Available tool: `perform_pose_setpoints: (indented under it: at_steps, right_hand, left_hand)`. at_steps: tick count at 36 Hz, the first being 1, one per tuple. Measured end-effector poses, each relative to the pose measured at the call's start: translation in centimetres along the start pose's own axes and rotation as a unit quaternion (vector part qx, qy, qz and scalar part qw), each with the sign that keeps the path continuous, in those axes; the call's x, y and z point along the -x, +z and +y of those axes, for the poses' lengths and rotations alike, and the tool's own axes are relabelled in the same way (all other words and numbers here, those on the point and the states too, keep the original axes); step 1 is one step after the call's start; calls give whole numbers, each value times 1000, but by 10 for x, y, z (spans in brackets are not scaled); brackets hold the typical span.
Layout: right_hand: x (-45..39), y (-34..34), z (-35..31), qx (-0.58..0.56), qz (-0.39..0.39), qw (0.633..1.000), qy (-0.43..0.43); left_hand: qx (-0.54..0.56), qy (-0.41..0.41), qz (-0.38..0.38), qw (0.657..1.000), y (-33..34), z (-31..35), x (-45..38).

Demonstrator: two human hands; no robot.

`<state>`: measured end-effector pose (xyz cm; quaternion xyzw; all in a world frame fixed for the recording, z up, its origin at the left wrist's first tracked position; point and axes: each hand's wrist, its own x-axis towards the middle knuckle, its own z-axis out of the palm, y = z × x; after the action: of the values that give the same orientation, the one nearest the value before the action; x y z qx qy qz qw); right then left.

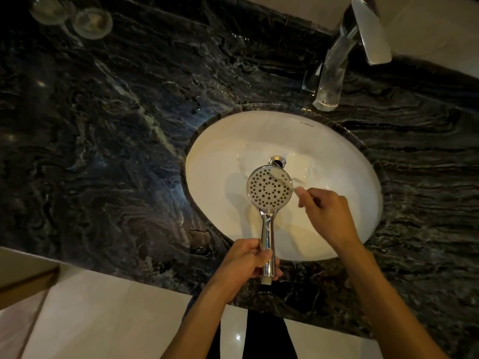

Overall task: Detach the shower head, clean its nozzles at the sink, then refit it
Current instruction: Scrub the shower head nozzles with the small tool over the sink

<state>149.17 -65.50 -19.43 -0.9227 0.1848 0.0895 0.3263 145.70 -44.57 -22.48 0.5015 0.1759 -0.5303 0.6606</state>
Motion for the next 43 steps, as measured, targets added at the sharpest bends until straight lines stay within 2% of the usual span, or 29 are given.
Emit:
perform_pose_setpoints:
  at_steps: [5,11,14,18,22,28,30,37,40,43]
  right_hand:
    - [19,15,0,20,-93,995,-19]
    - [4,8,2,-11,5,1000,9]
    - [-1,6,1,-7,29,999,19]
    - [9,12,2,-29,-3,1000,10]
    - [23,20,2,-4,-57,998,-13]
    - [1,8,6,-23,35,999,6]
    - [-3,7,3,-20,39,999,3]
    - [26,31,1,-8,-75,997,-12]
    - [25,30,6,-26,-49,998,-3]
    - [13,23,8,-57,19,998,14]
  left_hand:
    - [3,0,4,1000,0,-1,-1]
    - [-7,-1,-2,1000,0,0,-1]
    - [-12,1,1,1000,-1,-2,-2]
    - [-4,3,5,1000,-2,-4,-4]
    - [0,2,4,1000,-2,-5,-4]
    - [-2,3,-1,1000,-4,-8,-6]
    - [-3,5,0,1000,-4,-8,-6]
    - [-4,8,1,1000,-4,-8,-5]
    - [-11,6,1,1000,-4,-9,-5]
    - [-12,0,1,1000,-4,-8,-5]
